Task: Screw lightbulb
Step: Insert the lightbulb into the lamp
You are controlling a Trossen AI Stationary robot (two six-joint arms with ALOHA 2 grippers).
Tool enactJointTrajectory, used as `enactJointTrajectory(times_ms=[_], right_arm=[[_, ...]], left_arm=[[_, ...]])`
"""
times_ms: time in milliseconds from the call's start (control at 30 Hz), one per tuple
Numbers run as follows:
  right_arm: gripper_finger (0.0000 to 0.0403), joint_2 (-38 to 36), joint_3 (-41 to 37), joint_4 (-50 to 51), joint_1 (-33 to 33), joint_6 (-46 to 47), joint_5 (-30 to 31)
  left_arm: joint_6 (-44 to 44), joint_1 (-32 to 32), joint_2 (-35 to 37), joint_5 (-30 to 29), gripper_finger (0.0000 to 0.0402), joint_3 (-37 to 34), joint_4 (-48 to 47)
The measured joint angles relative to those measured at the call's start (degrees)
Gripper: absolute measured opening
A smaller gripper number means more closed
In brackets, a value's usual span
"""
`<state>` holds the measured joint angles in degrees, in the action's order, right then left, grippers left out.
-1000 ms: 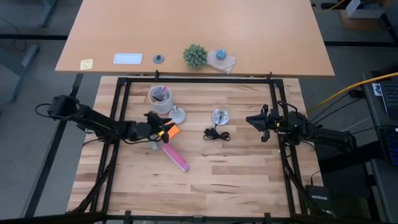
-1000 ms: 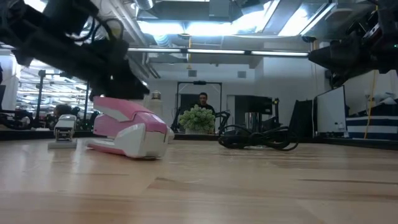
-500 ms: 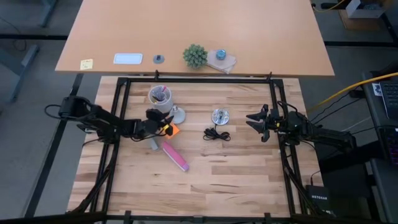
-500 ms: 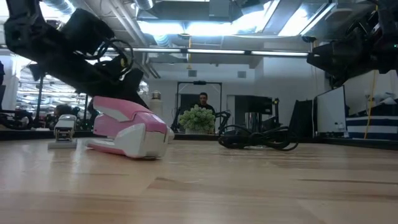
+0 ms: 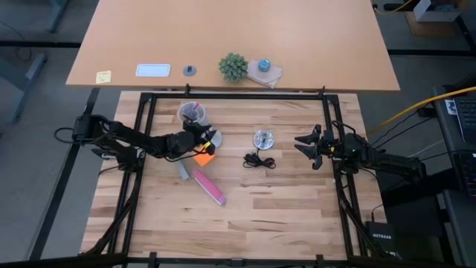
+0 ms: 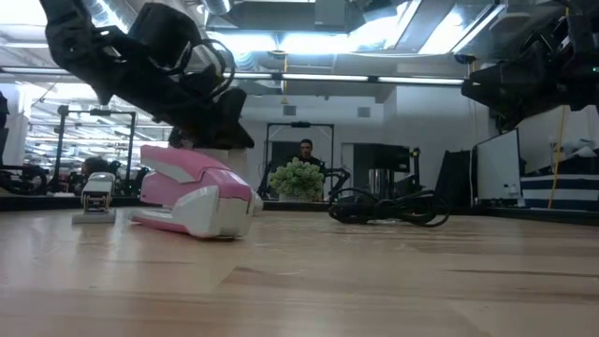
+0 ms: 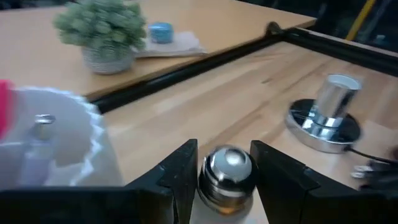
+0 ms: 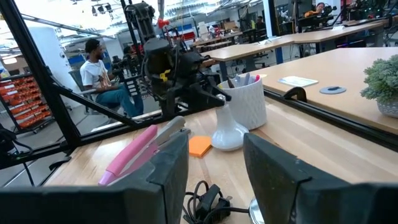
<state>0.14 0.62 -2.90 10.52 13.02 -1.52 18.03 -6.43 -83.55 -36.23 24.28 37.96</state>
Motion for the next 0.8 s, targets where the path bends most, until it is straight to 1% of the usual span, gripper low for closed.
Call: enactJointTrajectory(times_ms=[67, 300, 600, 667, 800], right_arm=[[0.0159, 0.0, 0.0, 0.0, 0.0, 0.0, 0.0], [0.0159, 0.0, 0.0, 0.0, 0.0, 0.0, 0.0], [0.0159, 0.0, 0.0, 0.0, 0.0, 0.0, 0.0], [0.0159, 0.0, 0.0, 0.0, 0.0, 0.0, 0.0], [0.0159, 0.0, 0.0, 0.0, 0.0, 0.0, 0.1]], left_arm=[[0.6, -1.3, 0.0, 1.6, 0.0139, 0.4, -0.4], [2.3, -4.8, 0.0, 1.7, 0.0139, 0.8, -1.5], [8.4, -4.5, 0.0, 1.7, 0.0138, 0.8, -2.9], [8.5, -4.0, 0.0, 1.7, 0.0129, 0.8, -2.8], [8.6, -3.0, 0.1, 1.7, 0.0098, 0.8, -2.4]])
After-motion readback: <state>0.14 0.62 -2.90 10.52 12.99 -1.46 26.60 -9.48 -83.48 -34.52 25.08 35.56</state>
